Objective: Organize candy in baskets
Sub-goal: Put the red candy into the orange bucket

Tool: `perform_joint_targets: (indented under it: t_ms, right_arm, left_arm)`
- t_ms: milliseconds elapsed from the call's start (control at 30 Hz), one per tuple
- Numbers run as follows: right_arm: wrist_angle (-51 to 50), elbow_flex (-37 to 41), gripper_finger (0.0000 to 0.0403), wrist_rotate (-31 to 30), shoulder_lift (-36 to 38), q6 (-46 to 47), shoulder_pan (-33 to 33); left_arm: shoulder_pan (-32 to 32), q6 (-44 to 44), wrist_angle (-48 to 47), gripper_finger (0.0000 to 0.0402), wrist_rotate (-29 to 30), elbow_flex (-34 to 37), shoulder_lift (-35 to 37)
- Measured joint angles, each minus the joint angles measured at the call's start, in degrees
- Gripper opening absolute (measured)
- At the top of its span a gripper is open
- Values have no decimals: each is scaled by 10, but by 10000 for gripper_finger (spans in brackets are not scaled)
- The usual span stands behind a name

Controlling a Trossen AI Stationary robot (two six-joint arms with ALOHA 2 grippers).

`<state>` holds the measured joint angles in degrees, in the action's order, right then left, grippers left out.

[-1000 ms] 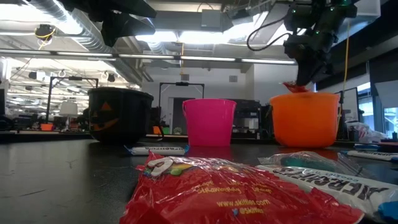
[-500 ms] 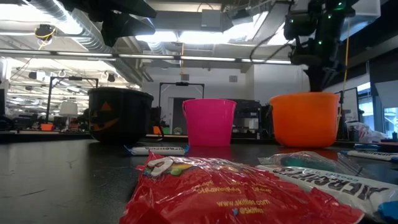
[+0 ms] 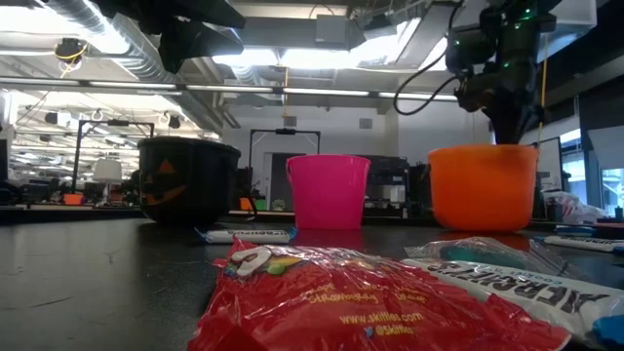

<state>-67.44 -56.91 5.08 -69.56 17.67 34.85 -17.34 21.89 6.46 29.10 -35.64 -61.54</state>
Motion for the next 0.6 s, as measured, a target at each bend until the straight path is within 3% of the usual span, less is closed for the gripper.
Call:
perform_joint_targets:
  t_ms: [233,600]
  right_arm:
    - [-13,0,1,9,0,-2,0]
    - [46,0,6,-85,0,-2,0]
  left_arm:
    - [0,0,0,195,0,0,0]
    - [0,0,-3,195,0,0,0]
